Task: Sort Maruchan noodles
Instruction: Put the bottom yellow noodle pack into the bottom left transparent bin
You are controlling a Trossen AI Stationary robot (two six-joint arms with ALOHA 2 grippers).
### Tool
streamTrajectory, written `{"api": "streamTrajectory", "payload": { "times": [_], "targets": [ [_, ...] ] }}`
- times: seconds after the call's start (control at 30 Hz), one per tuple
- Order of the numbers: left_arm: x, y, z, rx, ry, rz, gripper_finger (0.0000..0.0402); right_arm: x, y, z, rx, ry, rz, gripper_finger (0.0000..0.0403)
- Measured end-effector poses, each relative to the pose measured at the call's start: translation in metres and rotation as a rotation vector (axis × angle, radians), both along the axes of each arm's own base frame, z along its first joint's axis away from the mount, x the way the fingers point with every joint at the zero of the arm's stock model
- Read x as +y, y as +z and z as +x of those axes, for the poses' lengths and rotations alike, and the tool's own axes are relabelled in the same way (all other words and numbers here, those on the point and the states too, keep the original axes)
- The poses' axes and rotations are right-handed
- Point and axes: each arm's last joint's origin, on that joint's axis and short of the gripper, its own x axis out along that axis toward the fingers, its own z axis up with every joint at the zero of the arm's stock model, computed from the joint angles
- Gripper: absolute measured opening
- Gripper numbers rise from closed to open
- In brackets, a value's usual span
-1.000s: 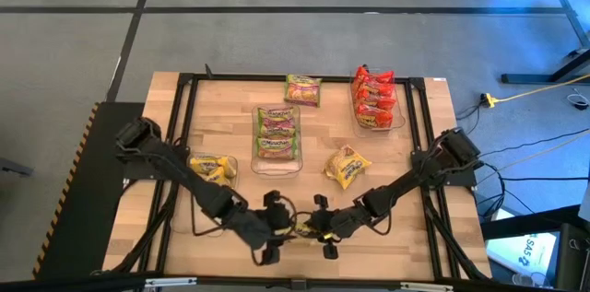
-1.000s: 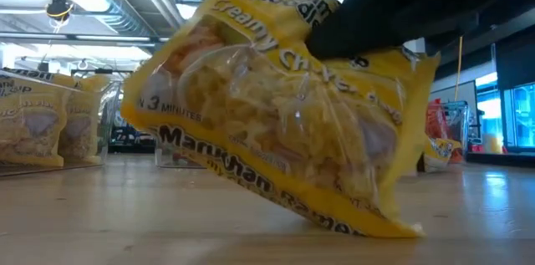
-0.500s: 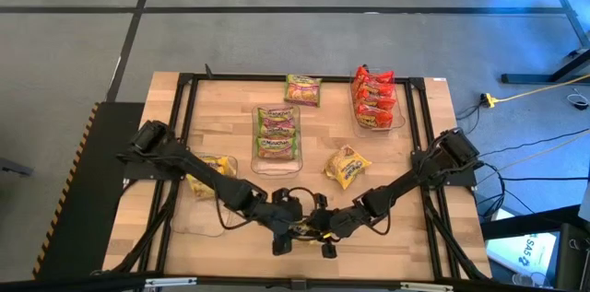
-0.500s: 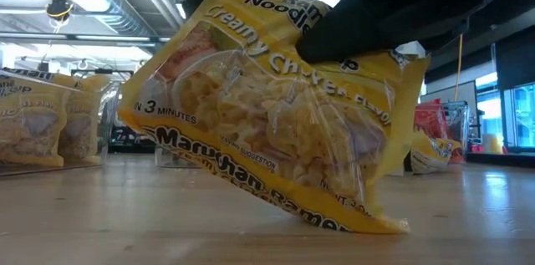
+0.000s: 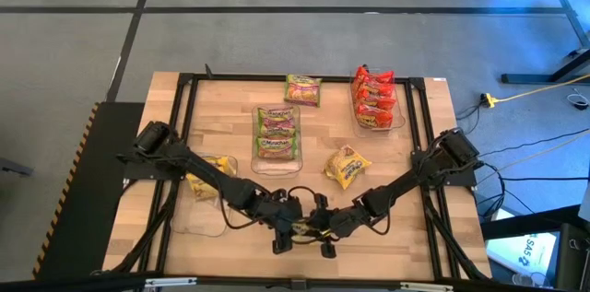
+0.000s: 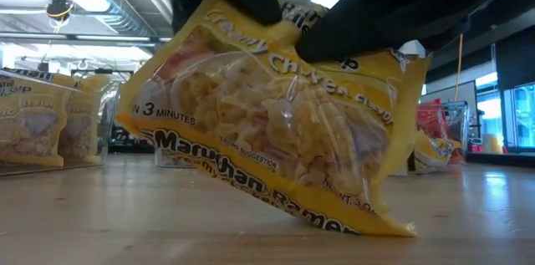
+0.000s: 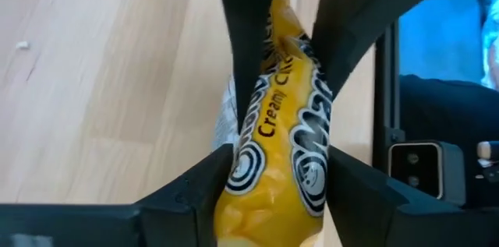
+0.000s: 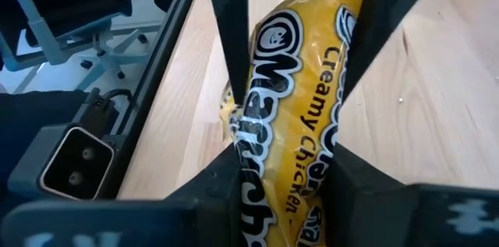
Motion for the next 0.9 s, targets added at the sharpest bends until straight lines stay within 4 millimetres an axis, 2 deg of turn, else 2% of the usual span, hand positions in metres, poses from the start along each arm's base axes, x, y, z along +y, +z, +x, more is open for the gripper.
{"api": "streamTrajectory", "payload": {
  "times": [0.27,0.37,0.57,0.67,0.9],
  "targets": [
    [0.0,-0.001,-0.001,0.02,-0.021,-0.02,0.0115,0.0,0.001,0.0,-0.019,-0.016,-0.009,0.01],
    [-0.001,-0.001,-0.001,0.027,-0.028,-0.028,0.0098,0.0,0.002,0.001,-0.041,-0.015,-0.009,0.0115],
    [-0.001,-0.001,-0.002,0.03,-0.029,-0.028,0.0091,-0.001,0.003,0.002,-0.061,-0.053,-0.037,0.0179],
    [-0.002,-0.001,-0.002,0.026,-0.035,-0.029,0.009,-0.002,0.012,0.0,-0.074,-0.035,-0.056,0.0201],
    [-0.004,-0.001,-0.003,0.026,-0.042,-0.029,0.0089,0.002,0.041,-0.018,-0.073,-0.017,-0.089,0.0215]
  ]
}}
